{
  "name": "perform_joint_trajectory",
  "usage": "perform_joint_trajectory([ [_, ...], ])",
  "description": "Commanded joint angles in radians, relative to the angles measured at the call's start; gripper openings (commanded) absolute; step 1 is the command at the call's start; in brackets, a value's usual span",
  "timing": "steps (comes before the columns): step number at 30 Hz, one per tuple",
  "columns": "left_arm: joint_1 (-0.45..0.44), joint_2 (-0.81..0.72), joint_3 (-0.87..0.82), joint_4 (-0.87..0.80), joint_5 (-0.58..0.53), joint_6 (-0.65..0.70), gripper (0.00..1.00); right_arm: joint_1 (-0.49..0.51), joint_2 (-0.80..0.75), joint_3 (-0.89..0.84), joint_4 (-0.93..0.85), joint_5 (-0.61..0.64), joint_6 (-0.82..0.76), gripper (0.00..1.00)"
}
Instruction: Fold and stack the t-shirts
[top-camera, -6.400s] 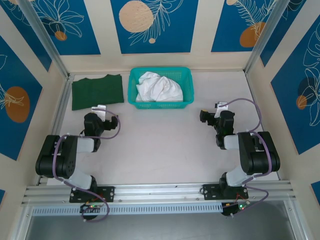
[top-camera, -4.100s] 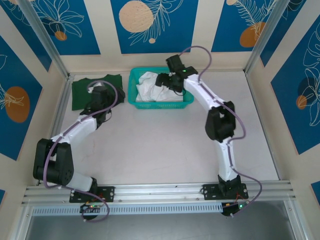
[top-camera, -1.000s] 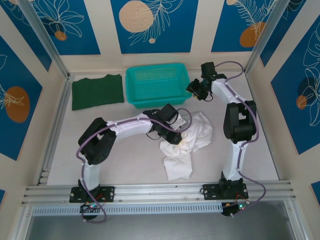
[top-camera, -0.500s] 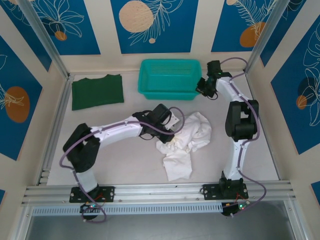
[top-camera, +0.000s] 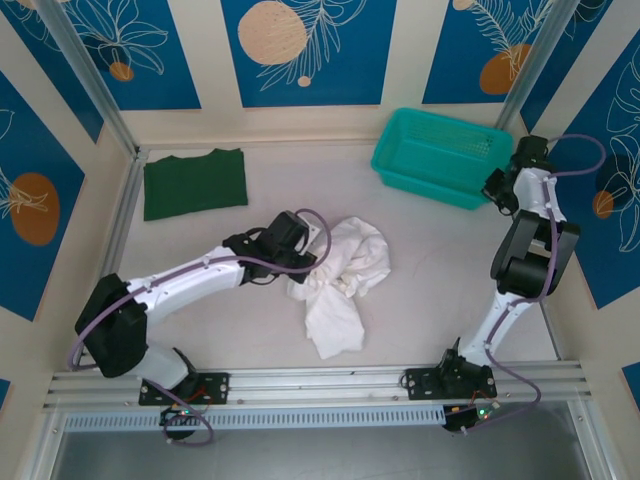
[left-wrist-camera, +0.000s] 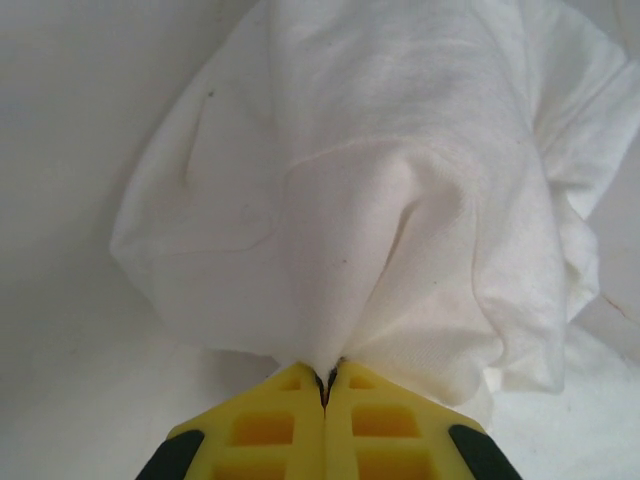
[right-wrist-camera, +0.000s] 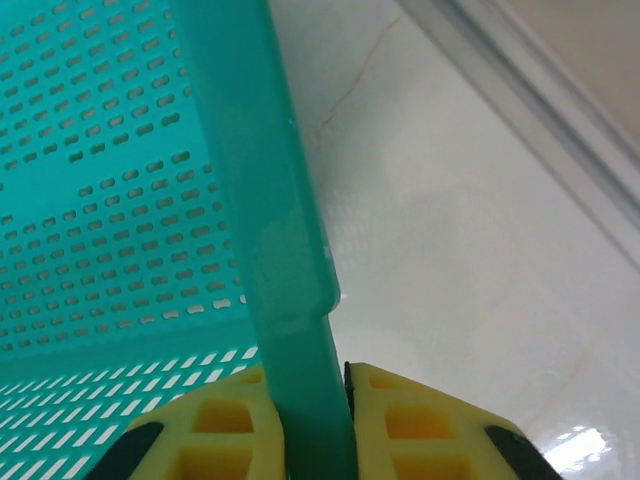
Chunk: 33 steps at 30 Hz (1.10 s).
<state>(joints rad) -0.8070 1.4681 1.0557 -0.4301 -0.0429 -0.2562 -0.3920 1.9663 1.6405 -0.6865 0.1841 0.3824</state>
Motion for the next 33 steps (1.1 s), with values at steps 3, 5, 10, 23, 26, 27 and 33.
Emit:
perform_joint_trajectory([
  [3,0.052,-0.060,0.003,-0.036,-0.060,-0.038,0.00,0.008,0.078,0.187,-0.106,0.100,-0.007,0.52],
  [5,0.063,-0.070,-0.003,-0.033,-0.072,-0.053,0.00,0.031,0.058,0.219,-0.133,0.106,0.032,0.70],
  [10,0.096,-0.080,-0.002,-0.027,-0.077,-0.119,0.00,0.106,-0.050,0.206,-0.160,-0.003,0.192,0.77],
  [23,0.140,-0.077,-0.002,-0.016,-0.039,-0.157,0.00,0.678,0.208,0.441,-0.159,-0.028,0.226,0.68],
  [26,0.141,-0.093,-0.020,-0.009,-0.037,-0.166,0.00,0.711,0.363,0.631,-0.233,-0.015,0.195,0.68],
  [27,0.143,-0.098,-0.028,-0.009,-0.038,-0.170,0.00,0.711,0.406,0.697,-0.265,-0.007,0.194,0.68],
  [33,0.155,-0.133,-0.060,-0.013,-0.038,-0.181,0.00,0.661,0.471,0.750,-0.324,0.041,0.126,0.66],
])
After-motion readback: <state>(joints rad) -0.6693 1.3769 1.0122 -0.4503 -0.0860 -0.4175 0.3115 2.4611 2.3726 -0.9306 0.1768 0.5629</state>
